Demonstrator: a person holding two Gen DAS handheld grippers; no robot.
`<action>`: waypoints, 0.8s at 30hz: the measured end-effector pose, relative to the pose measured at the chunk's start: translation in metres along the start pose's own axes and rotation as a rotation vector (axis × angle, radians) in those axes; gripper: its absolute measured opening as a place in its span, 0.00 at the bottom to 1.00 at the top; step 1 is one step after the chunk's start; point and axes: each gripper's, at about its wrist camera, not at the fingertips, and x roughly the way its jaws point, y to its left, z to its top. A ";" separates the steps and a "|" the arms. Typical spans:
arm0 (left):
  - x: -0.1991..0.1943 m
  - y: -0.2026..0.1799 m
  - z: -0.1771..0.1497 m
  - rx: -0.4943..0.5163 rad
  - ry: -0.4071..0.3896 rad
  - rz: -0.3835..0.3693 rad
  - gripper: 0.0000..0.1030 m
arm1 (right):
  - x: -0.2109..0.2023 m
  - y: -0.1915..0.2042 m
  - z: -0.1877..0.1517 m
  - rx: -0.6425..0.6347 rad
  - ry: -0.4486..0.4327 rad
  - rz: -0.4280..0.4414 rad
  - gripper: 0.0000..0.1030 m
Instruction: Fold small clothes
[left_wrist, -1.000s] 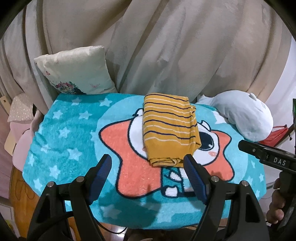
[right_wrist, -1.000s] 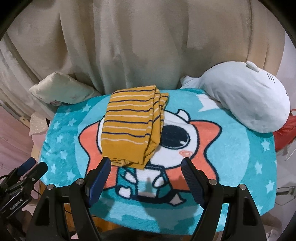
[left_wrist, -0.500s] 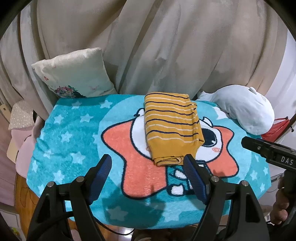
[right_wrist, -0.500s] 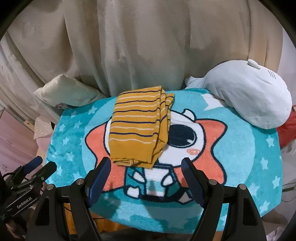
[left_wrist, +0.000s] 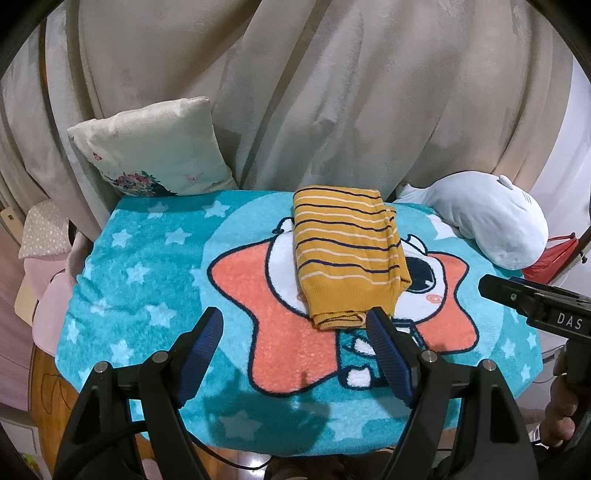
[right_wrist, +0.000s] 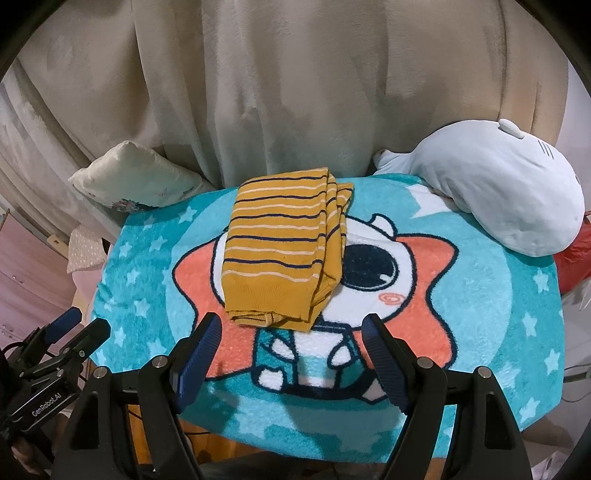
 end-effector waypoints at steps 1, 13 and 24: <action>-0.001 0.000 -0.001 -0.003 0.000 0.000 0.77 | 0.000 0.001 0.000 0.000 0.001 0.000 0.80; -0.003 0.003 -0.005 -0.011 0.002 0.010 0.77 | 0.000 0.002 -0.003 -0.003 0.001 0.003 0.80; -0.004 0.003 -0.006 -0.014 0.002 0.010 0.77 | 0.000 0.001 -0.001 -0.010 0.002 0.006 0.80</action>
